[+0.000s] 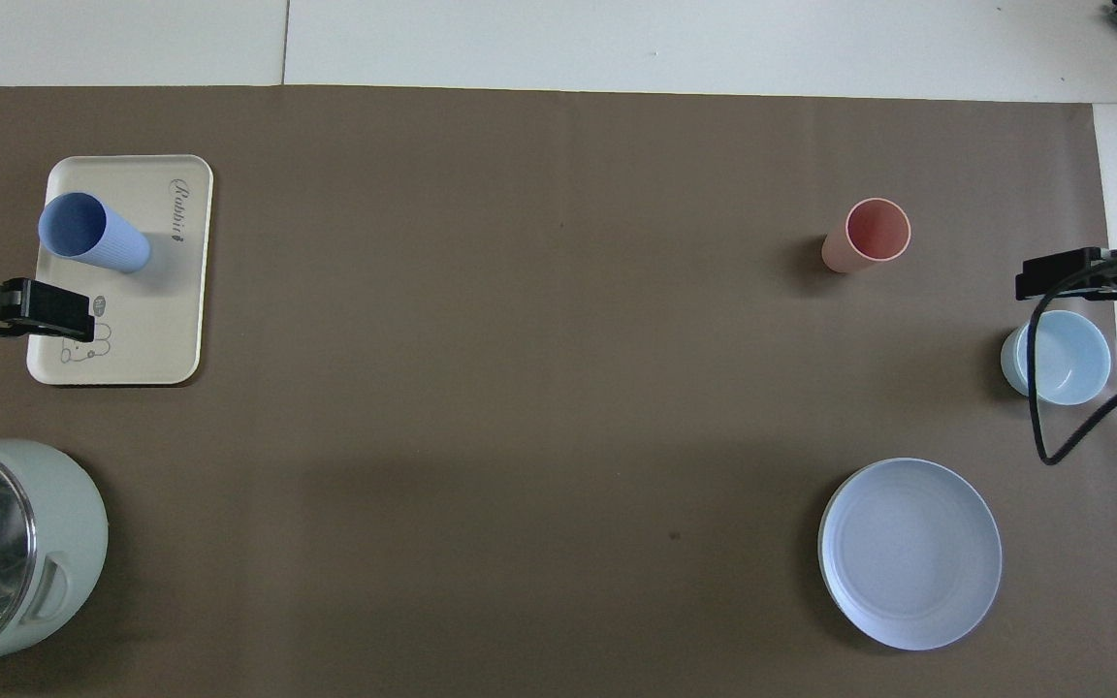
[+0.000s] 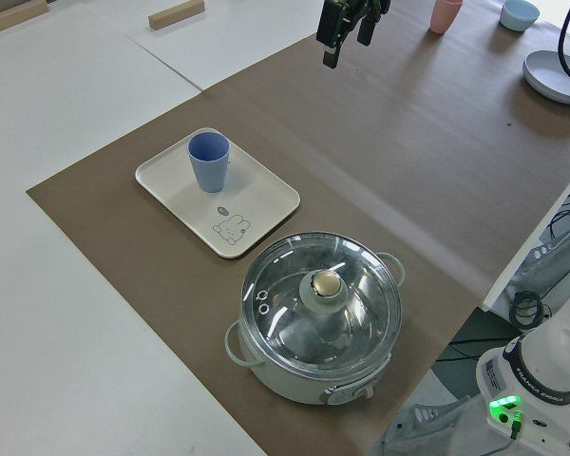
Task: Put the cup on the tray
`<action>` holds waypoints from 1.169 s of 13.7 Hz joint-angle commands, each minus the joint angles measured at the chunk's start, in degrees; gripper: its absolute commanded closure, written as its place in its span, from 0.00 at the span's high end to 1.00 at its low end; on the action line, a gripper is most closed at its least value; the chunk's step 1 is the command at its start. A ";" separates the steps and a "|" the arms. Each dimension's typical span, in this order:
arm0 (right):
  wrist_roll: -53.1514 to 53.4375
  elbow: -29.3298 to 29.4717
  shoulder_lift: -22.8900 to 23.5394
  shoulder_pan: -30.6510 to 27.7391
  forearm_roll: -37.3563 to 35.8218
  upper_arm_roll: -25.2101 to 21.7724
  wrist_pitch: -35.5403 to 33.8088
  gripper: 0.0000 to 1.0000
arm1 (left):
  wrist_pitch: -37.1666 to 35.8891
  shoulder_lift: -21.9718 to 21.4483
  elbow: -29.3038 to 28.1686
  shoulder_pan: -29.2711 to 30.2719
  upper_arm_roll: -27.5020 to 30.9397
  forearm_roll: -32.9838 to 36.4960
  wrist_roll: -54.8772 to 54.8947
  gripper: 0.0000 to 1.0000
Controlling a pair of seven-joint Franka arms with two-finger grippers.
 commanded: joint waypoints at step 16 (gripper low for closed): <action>0.64 3.83 0.29 1.04 2.05 -1.28 -12.88 1.00 | 0.56 -1.68 -1.91 0.16 0.05 0.66 0.30 1.00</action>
